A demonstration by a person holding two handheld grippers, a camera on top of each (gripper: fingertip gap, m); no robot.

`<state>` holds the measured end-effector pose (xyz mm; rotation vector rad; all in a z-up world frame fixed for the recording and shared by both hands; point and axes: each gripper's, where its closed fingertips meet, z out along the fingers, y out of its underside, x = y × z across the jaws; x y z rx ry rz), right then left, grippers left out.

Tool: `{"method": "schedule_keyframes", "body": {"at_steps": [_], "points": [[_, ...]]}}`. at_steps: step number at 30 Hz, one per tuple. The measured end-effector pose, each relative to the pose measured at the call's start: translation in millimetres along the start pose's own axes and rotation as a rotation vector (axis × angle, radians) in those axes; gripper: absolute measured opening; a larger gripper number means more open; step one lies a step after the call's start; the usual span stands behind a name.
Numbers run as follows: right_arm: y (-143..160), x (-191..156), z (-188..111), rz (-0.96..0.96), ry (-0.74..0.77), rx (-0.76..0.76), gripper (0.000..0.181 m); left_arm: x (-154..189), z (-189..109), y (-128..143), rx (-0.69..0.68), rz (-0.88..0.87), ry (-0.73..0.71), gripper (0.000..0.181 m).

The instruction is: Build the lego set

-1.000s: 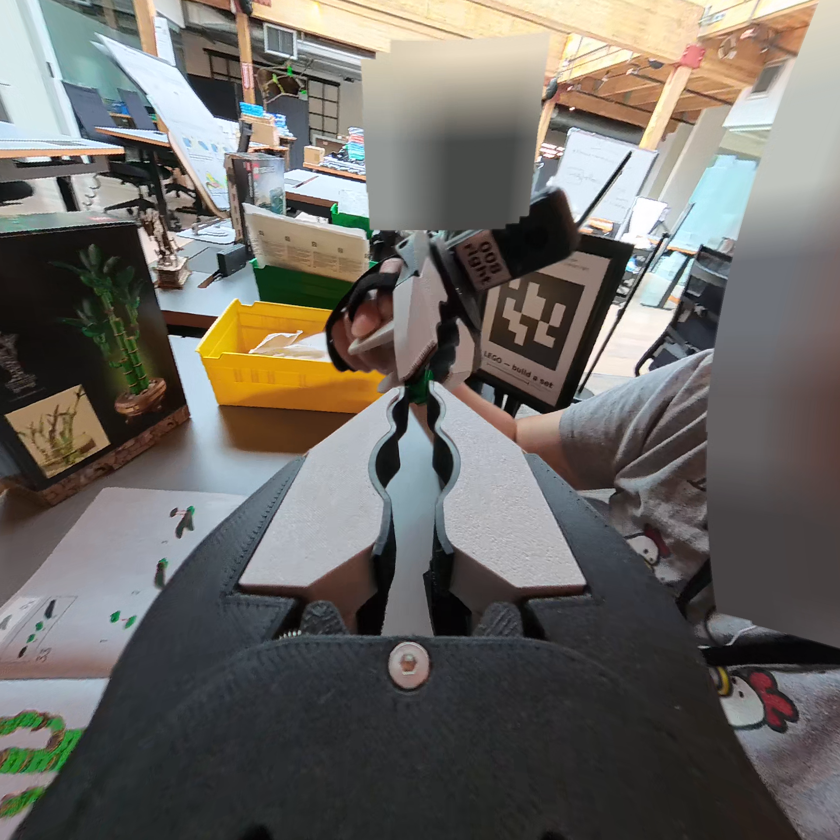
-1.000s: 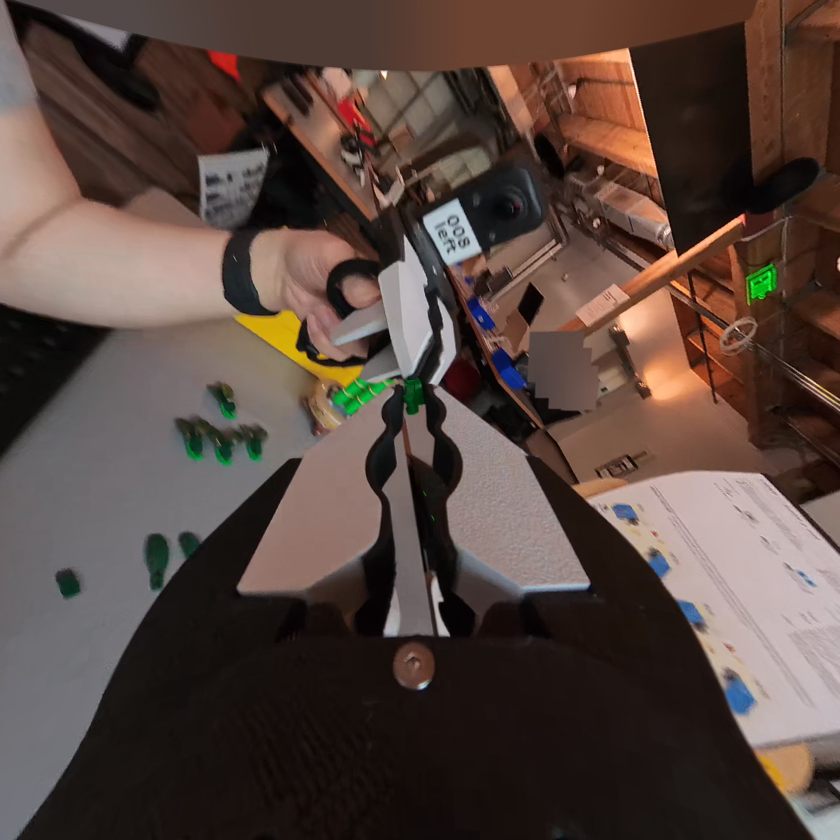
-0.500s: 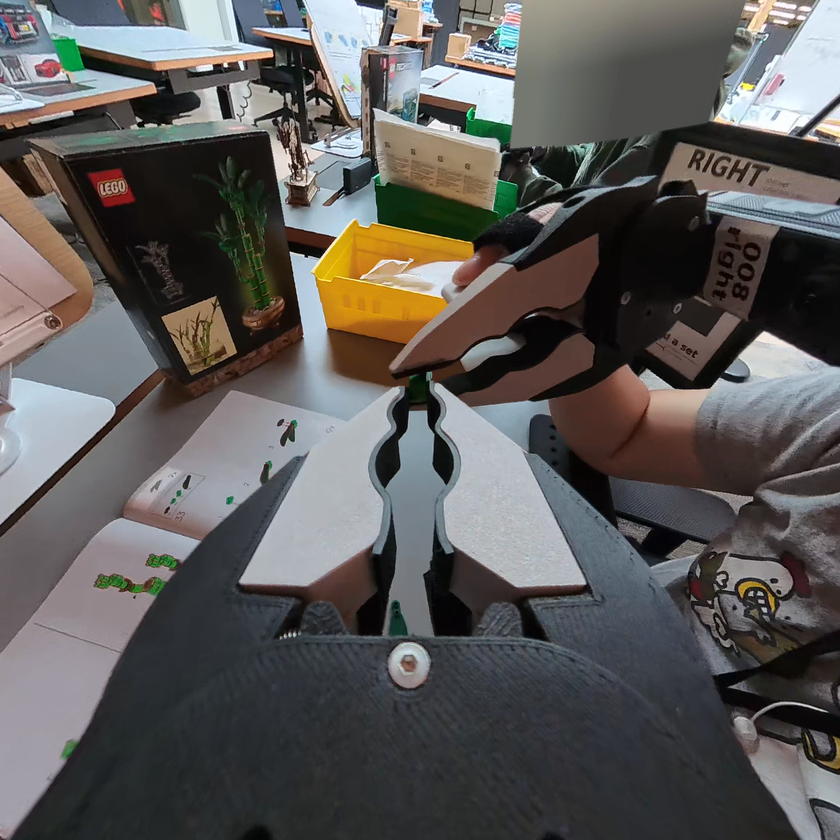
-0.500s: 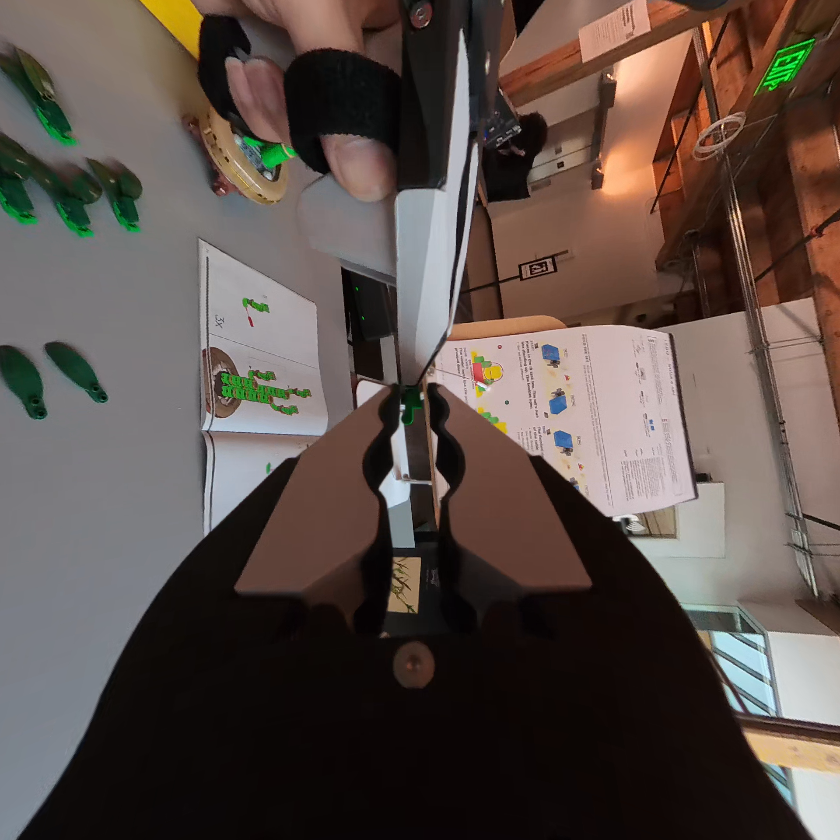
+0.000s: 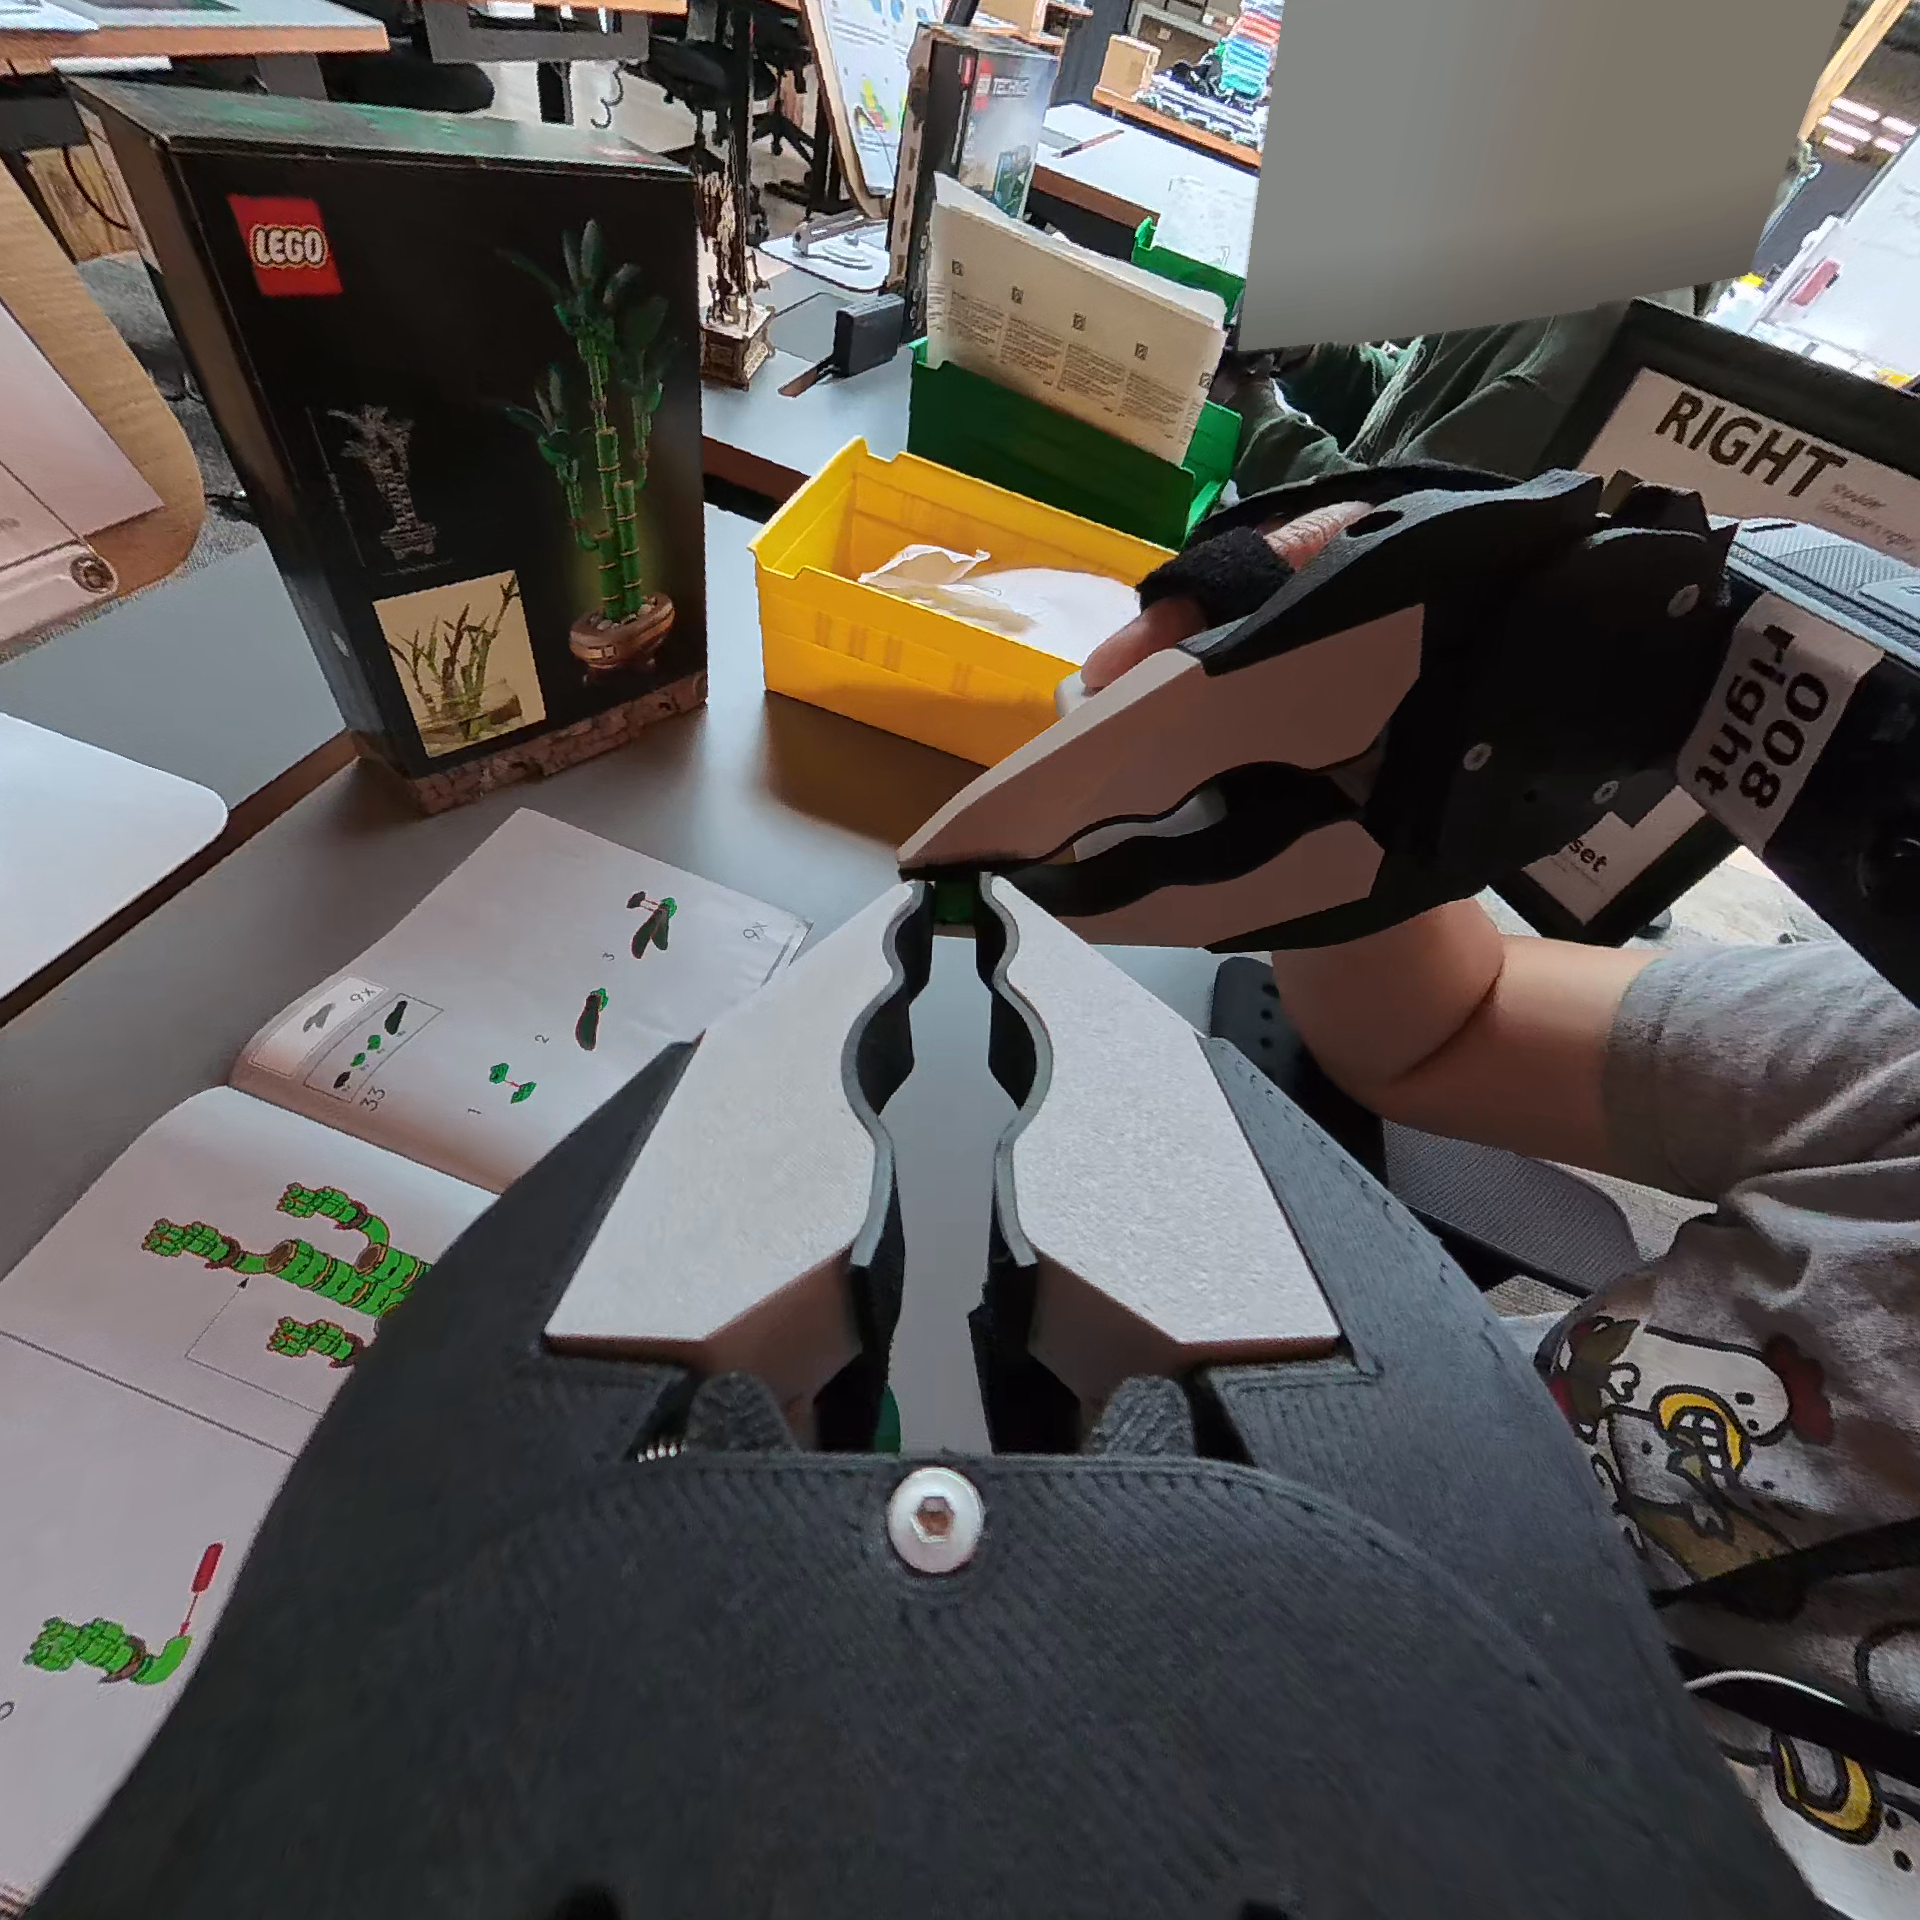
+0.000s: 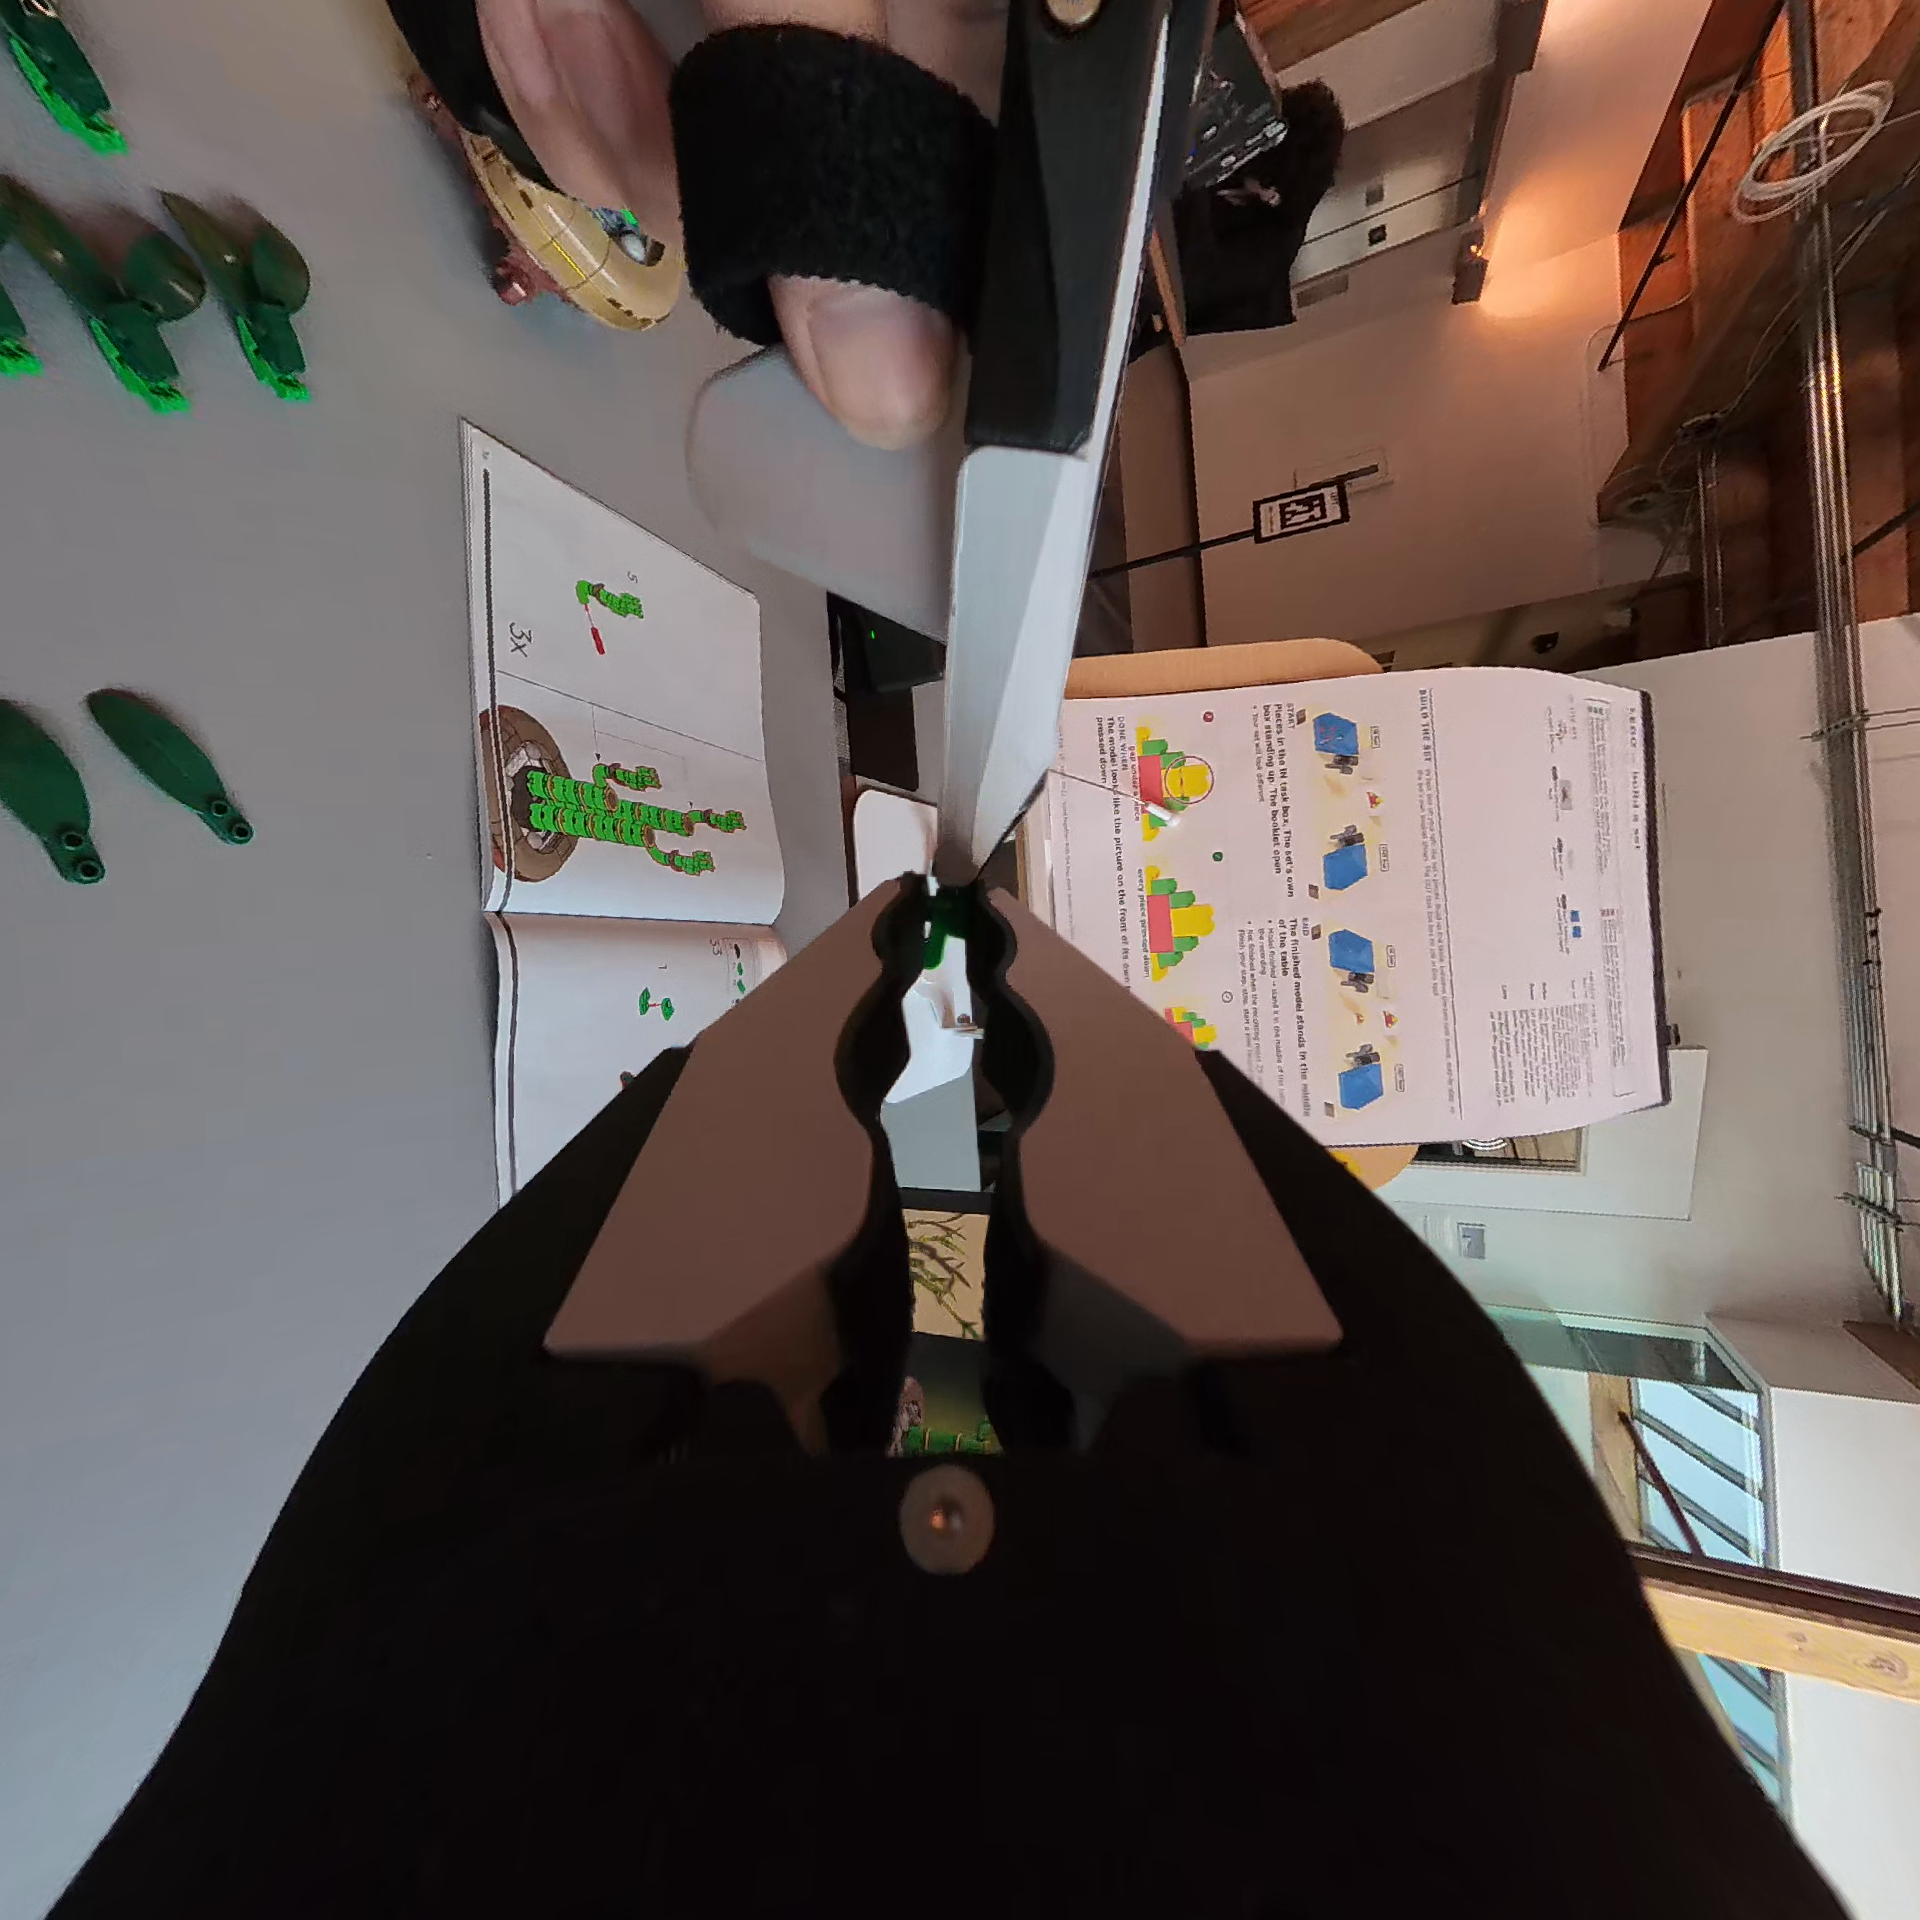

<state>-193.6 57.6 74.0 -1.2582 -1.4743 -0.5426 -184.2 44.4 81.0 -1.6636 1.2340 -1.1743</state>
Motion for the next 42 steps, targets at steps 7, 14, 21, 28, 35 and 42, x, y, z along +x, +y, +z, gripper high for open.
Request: {"method": "schedule_keyframes", "body": {"at_steps": [7, 14, 21, 28, 35, 42], "points": [[4, -3, 4, 0.022, -0.026, 0.008, 0.004, -4, 2, 3, -0.007, -0.016, -0.004, 0.006], [-14, 13, -6, 0.227, -0.039, 0.278, 0.025, 3, -15, -12, 0.099, -0.114, 0.143, 0.006], [-23, 20, -24, 0.494, -0.199, 0.514, 0.024, 6, -18, -18, 0.148, -0.175, 0.237, 0.006], [-22, 17, -24, 0.985, -0.592, 0.646, 0.029, 4, -24, -26, 0.189, -0.061, 0.158, 0.006], [-31, 30, -30, 1.173, -0.697, 0.765, 0.013, 15, -31, -31, 0.196, 0.096, 0.109, 0.006], [-33, 28, -33, 1.162, -0.719, 0.777, 0.006, 22, -29, -29, 0.178, 0.108, 0.138, 0.006]]}}
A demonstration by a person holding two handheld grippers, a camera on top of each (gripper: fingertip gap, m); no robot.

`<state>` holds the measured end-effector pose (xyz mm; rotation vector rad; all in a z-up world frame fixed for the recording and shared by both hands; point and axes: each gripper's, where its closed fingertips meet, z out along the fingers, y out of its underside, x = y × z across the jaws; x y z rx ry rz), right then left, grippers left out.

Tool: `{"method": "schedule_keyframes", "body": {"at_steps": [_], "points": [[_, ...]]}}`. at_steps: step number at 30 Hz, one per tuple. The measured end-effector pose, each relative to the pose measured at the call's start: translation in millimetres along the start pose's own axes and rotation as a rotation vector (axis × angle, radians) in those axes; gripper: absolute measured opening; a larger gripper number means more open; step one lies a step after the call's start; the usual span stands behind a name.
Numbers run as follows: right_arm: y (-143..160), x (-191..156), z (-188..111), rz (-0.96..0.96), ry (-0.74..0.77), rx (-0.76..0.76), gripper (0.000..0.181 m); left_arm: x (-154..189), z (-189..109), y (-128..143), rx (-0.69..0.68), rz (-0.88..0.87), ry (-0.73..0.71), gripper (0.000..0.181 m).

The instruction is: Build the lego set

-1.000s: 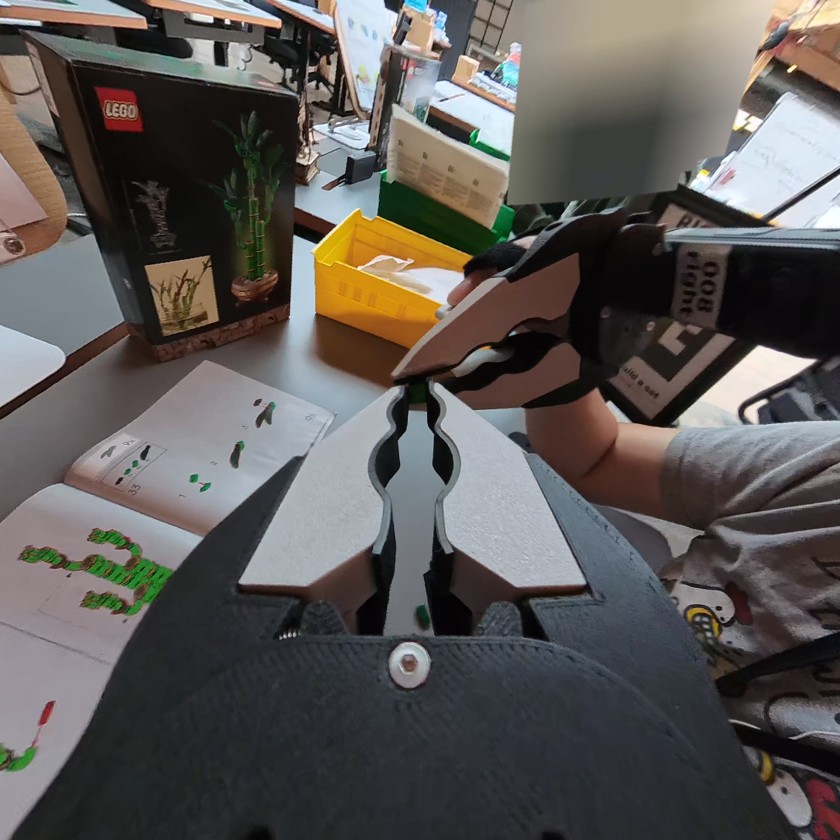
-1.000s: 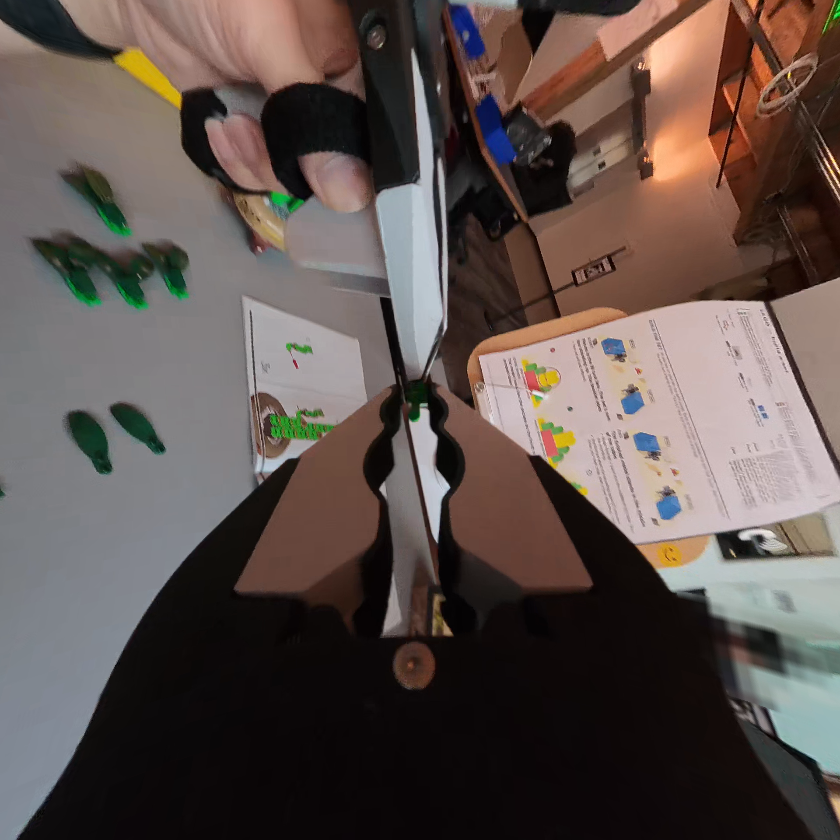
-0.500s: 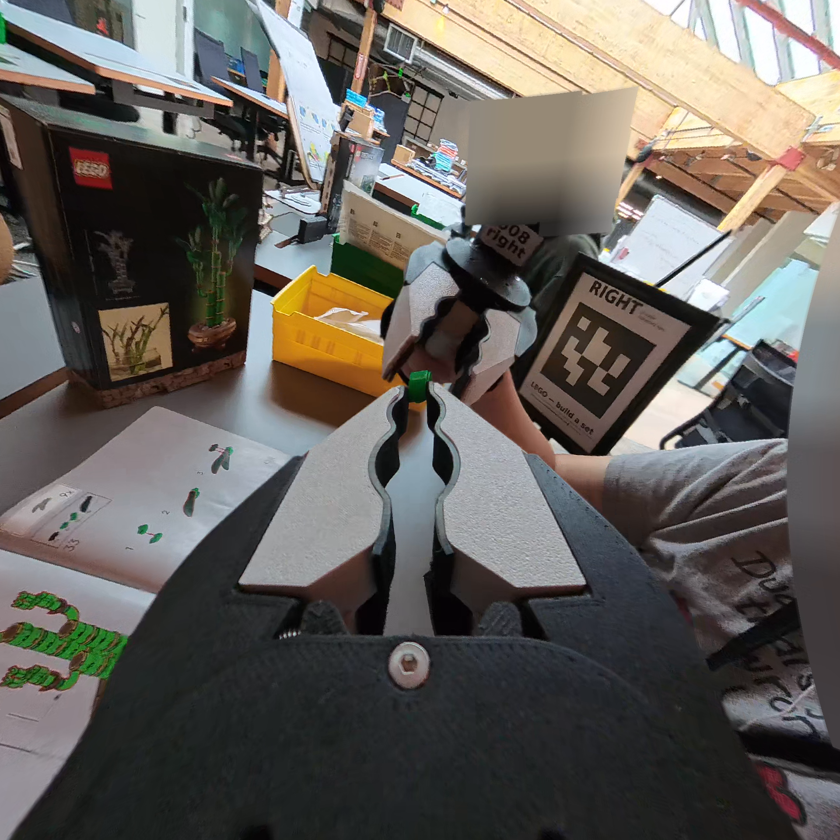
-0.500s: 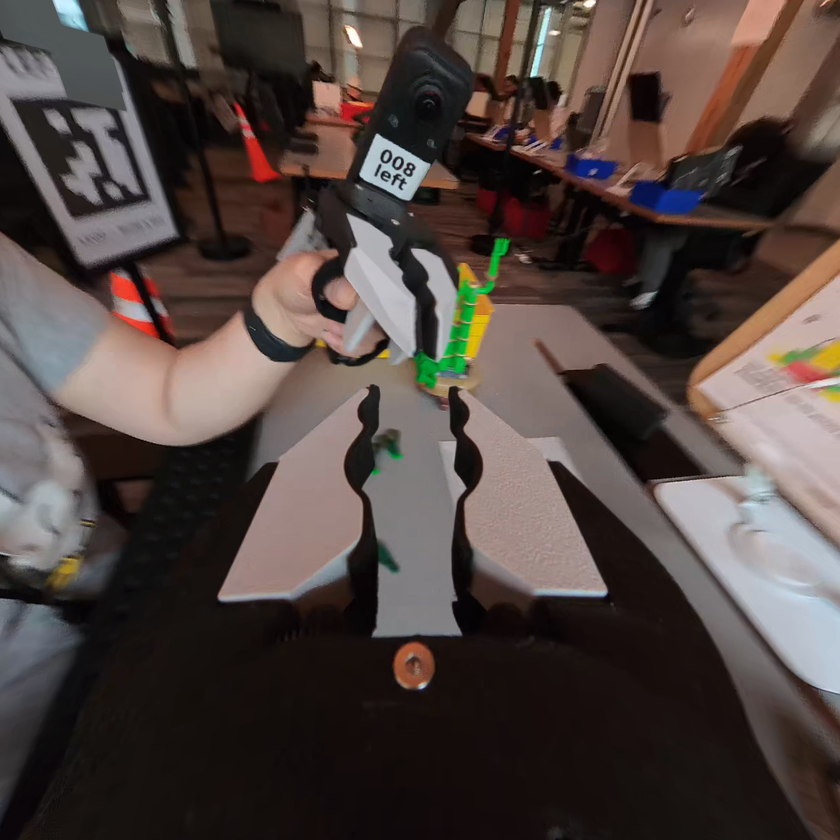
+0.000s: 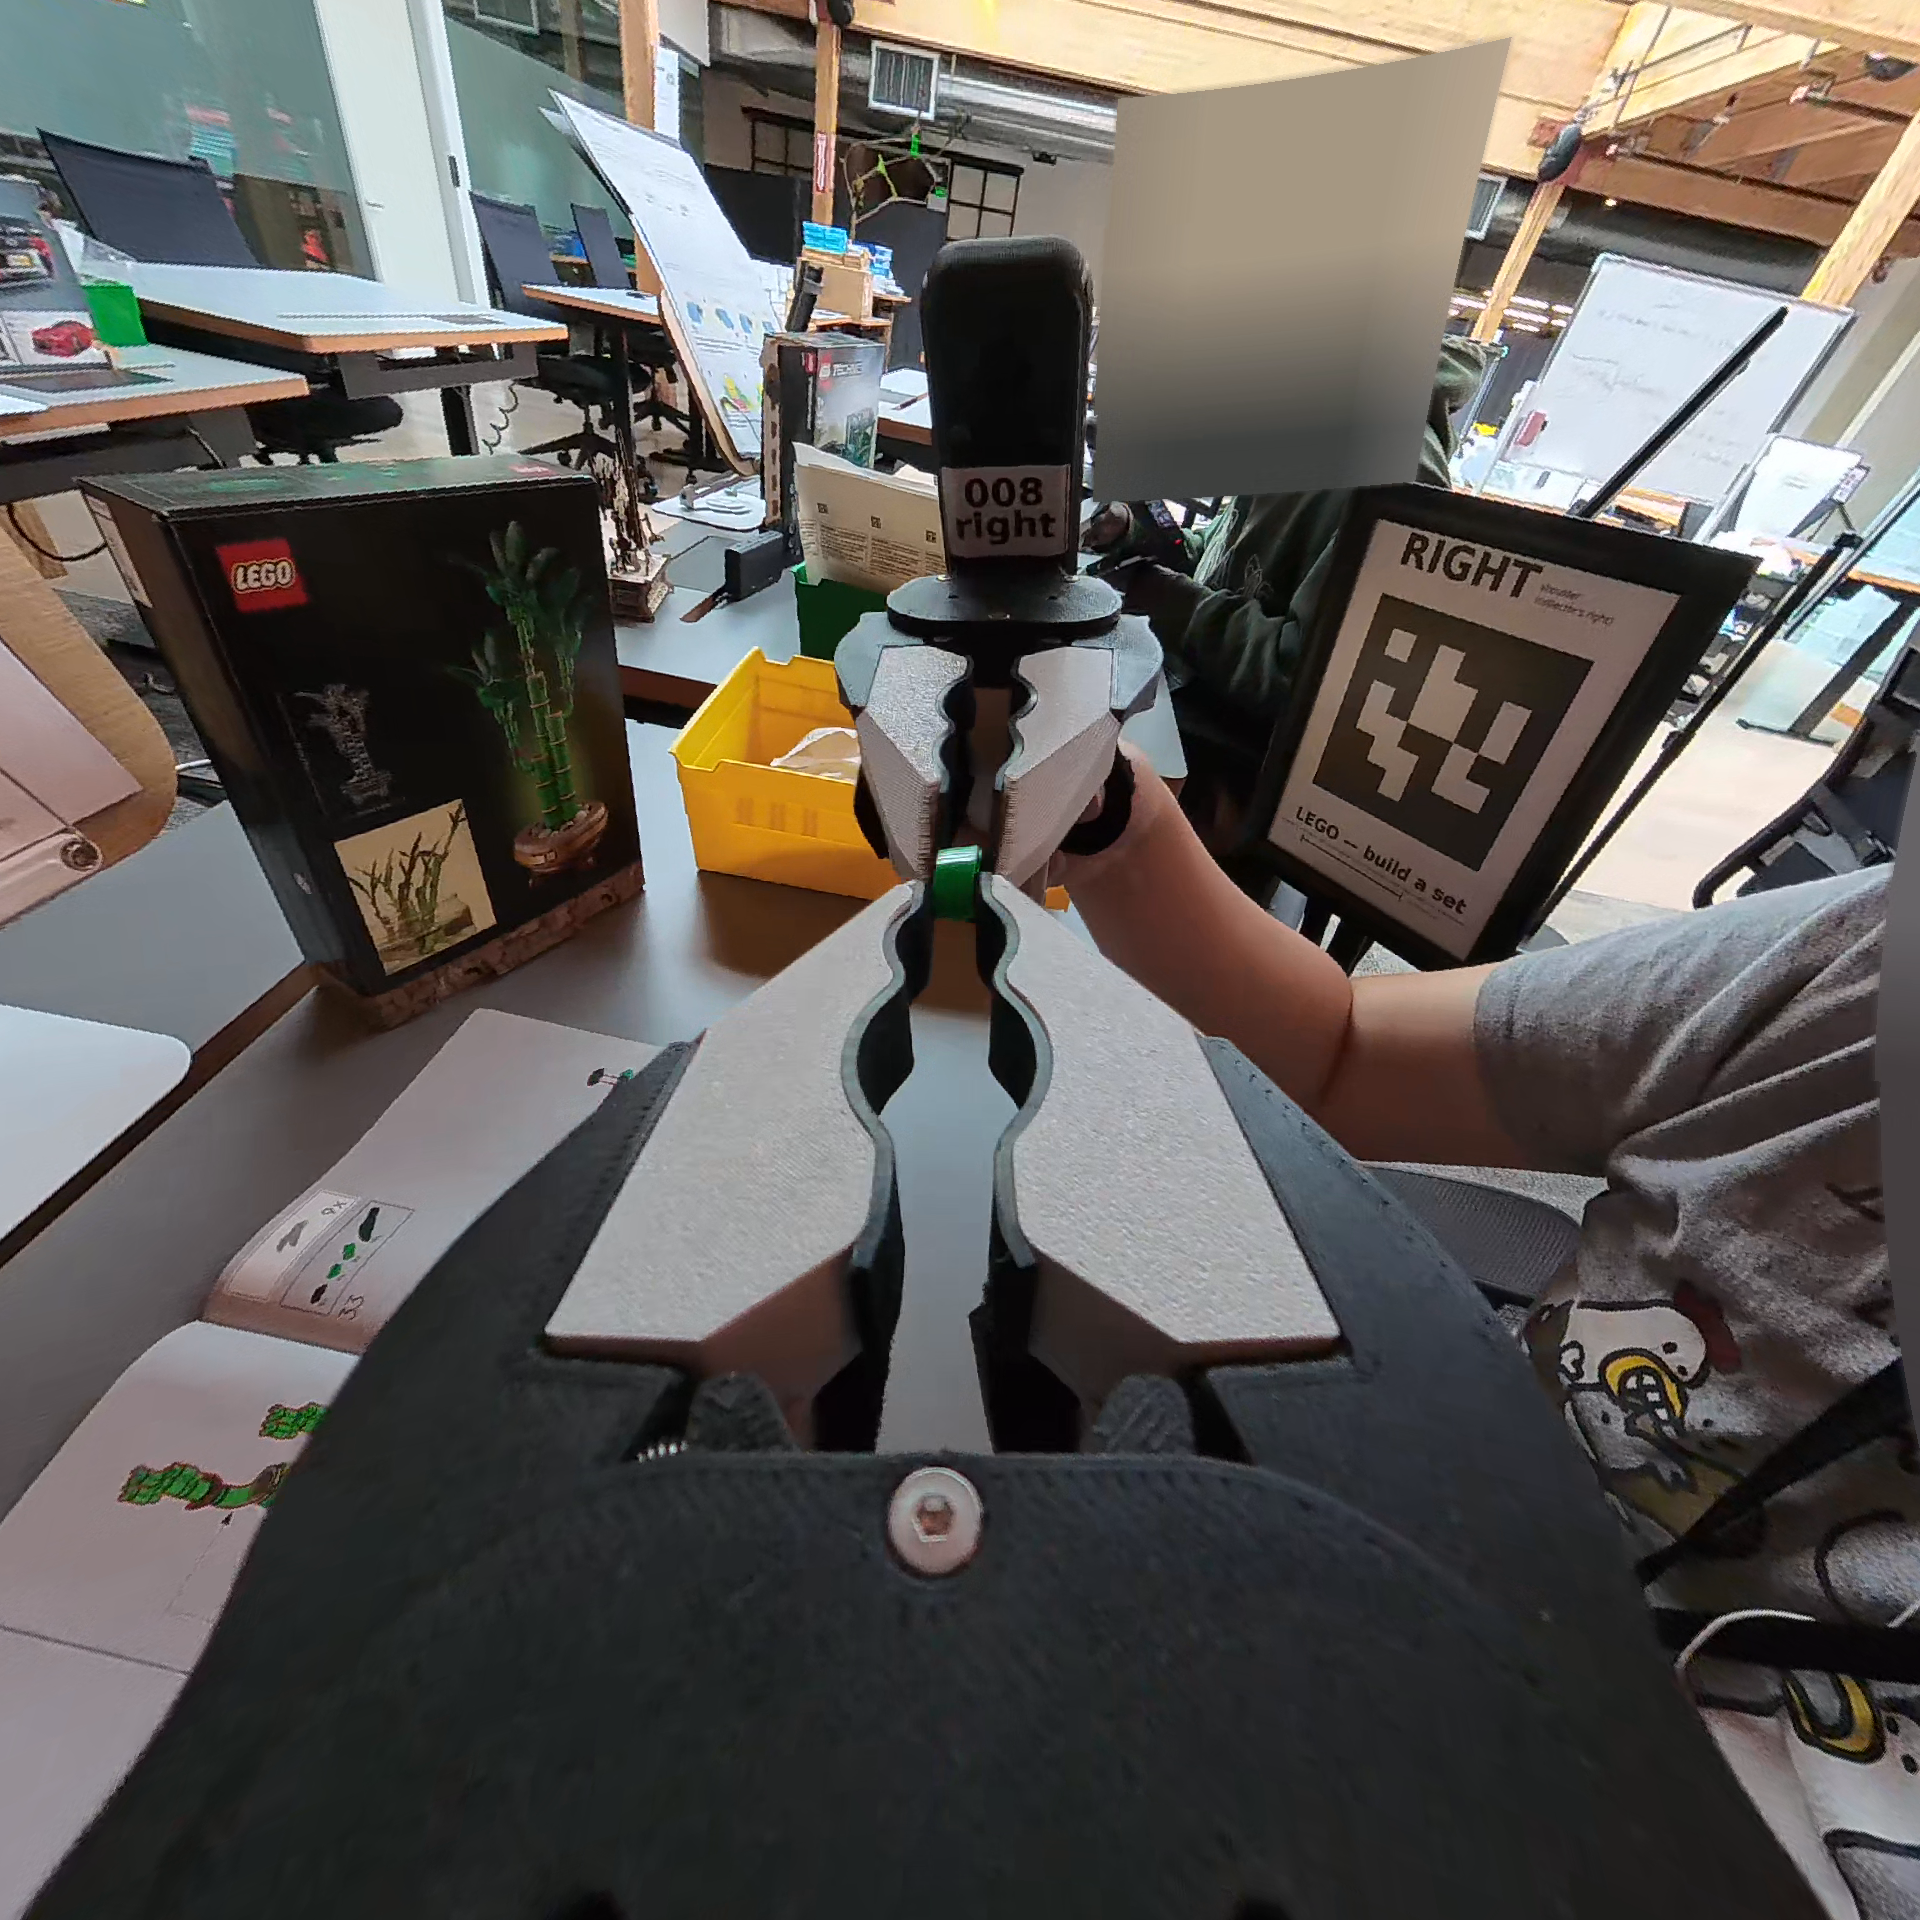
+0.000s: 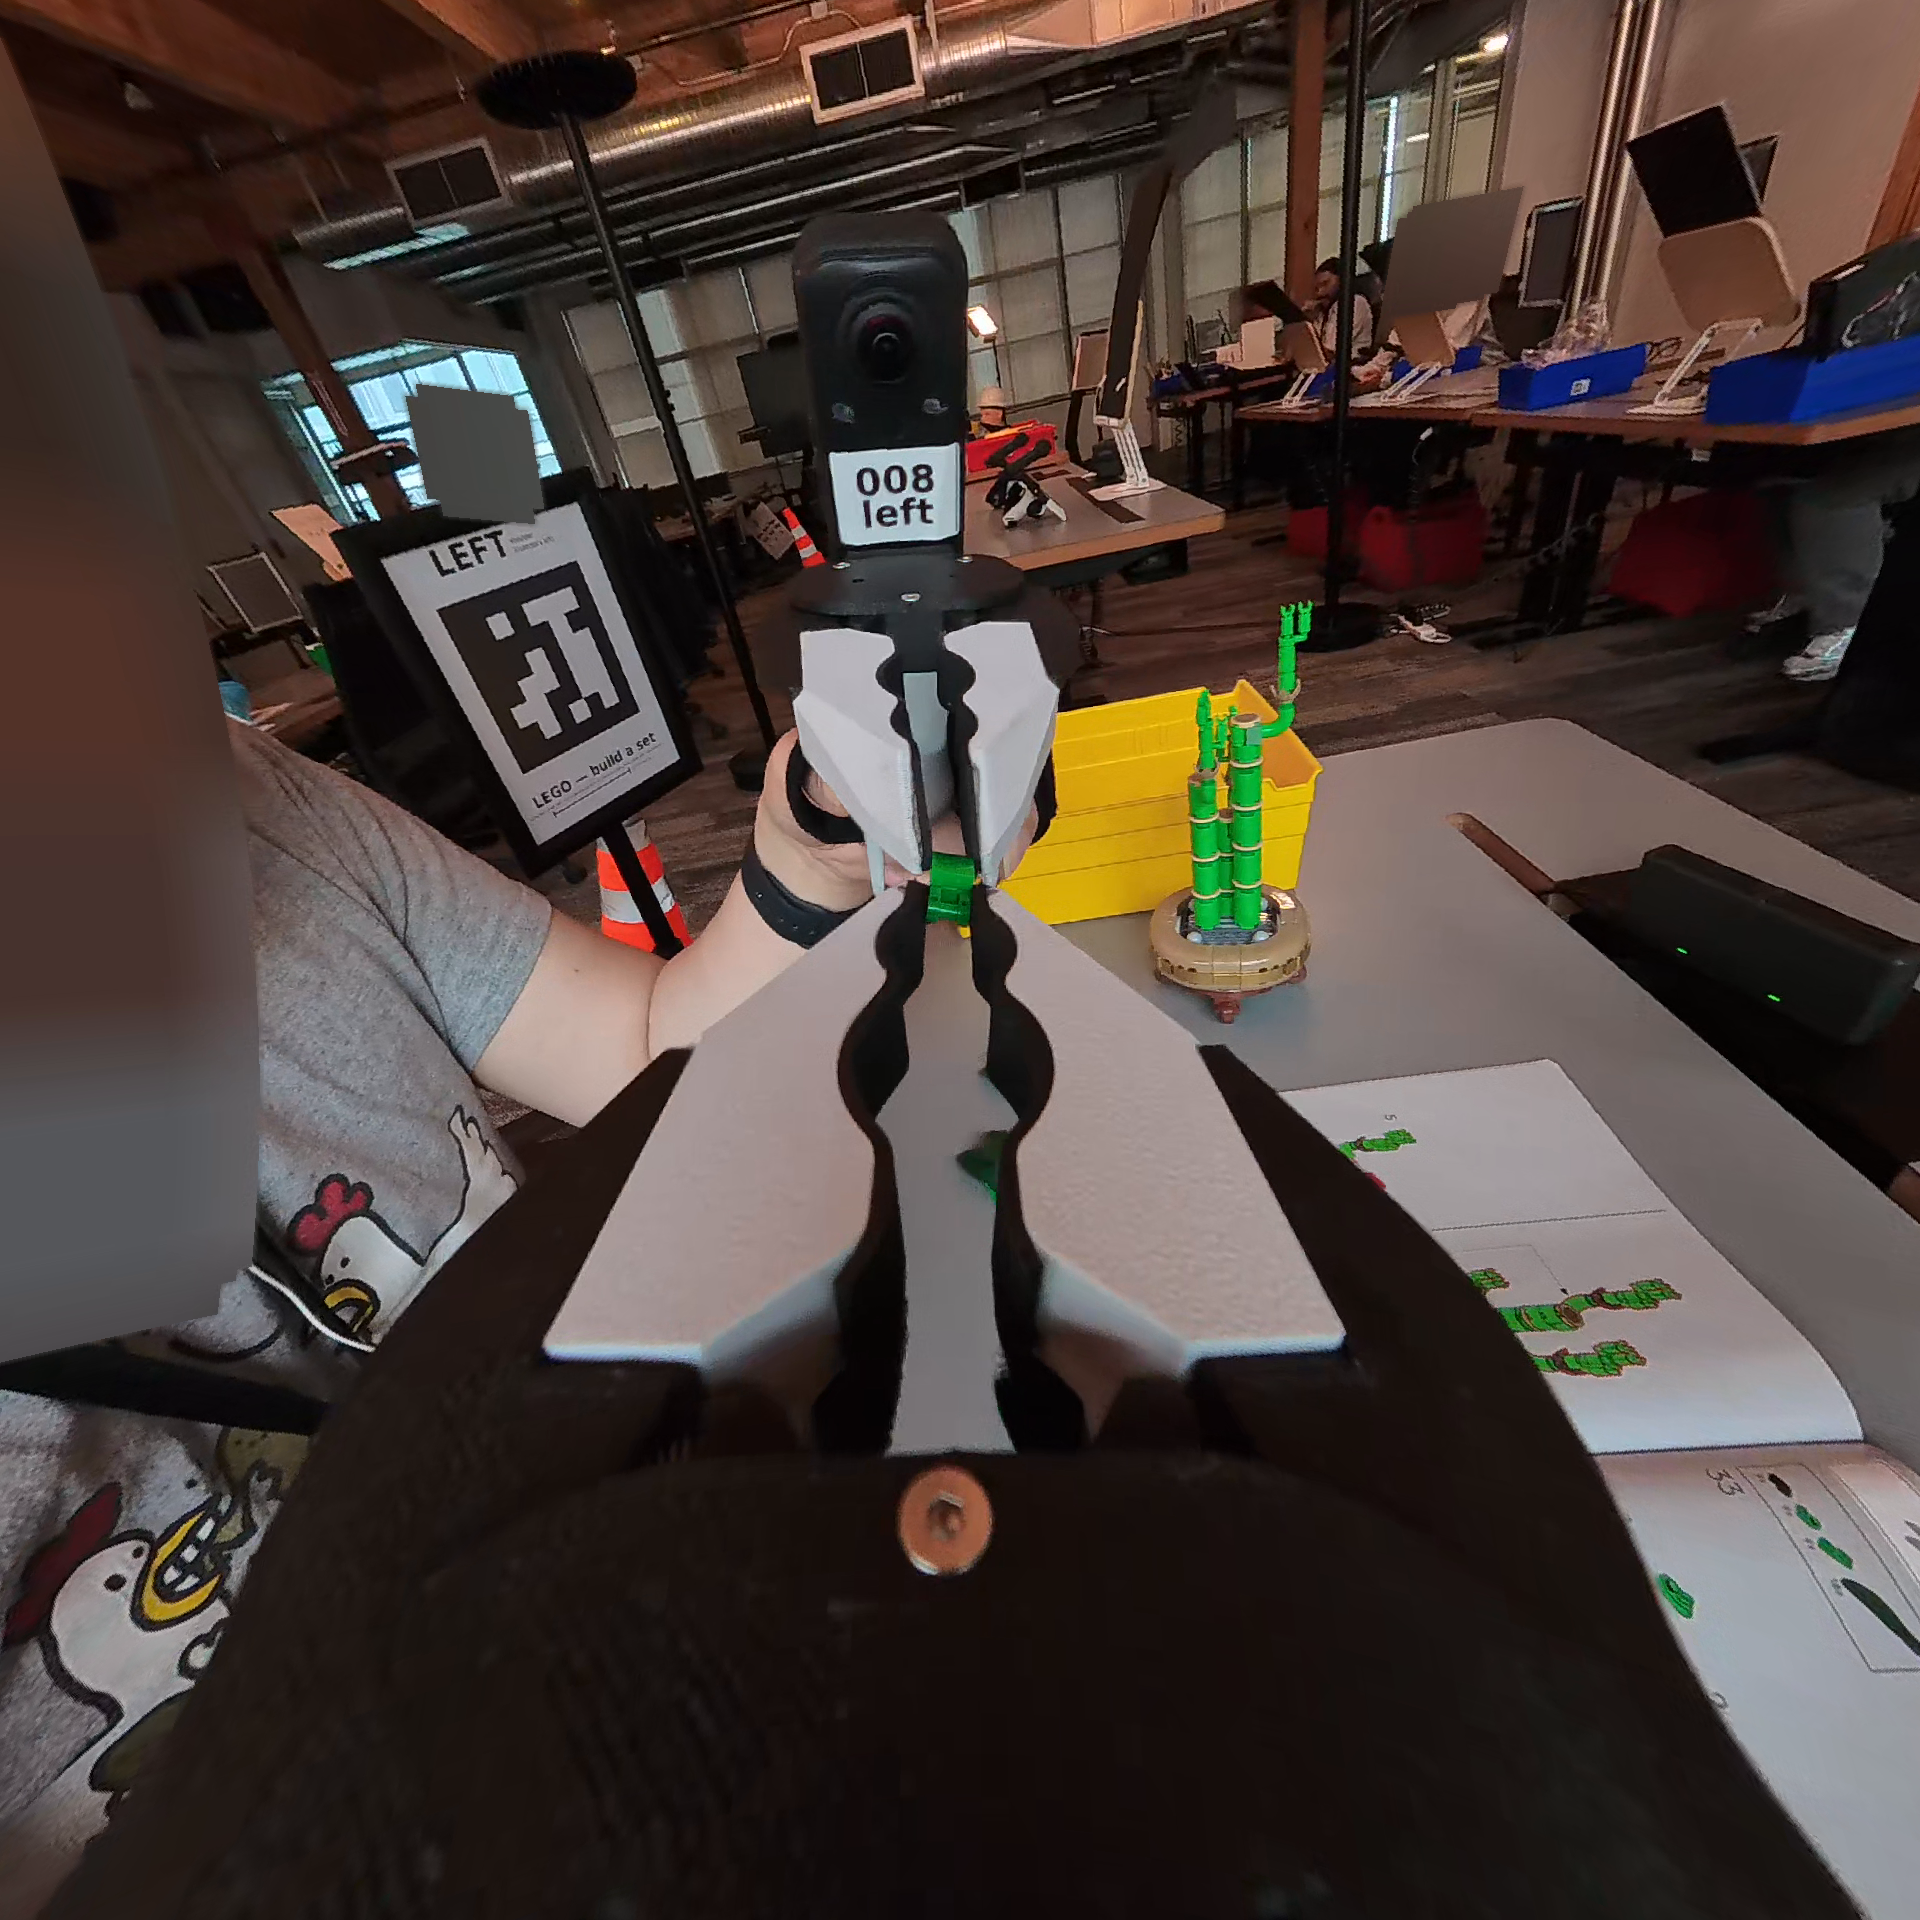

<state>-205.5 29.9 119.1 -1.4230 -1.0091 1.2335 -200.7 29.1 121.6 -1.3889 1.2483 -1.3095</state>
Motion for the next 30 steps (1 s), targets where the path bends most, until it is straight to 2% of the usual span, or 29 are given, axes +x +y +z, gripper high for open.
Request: {"method": "schedule_keyframes", "body": {"at_steps": [11, 18, 21, 22, 27, 30], "points": [[3, -9, -1, 0.047, -0.090, -0.013, 0.006, 9, 1, 4, -0.026, -0.004, 0.056, 0.006], [4, -6, 0, 0.031, -0.079, -0.009, 0.007, 6, 1, 4, -0.023, -0.059, 0.063, 0.006], [5, 5, -1, -0.168, 0.047, -0.033, 0.035, -1, 2, 7, -0.019, -0.159, 0.063, 0.006], [5, 9, -2, -0.261, 0.107, -0.040, 0.037, -4, 2, 8, -0.016, -0.196, 0.068, 0.006], [9, 18, -4, -0.776, 0.369, -0.169, 0.036, -14, 3, 15, -0.034, -0.304, 0.058, 0.006], [8, 15, -2, -0.953, 0.446, -0.224, 0.025, -16, 4, 20, -0.056, -0.322, 0.050, 0.006]]}}
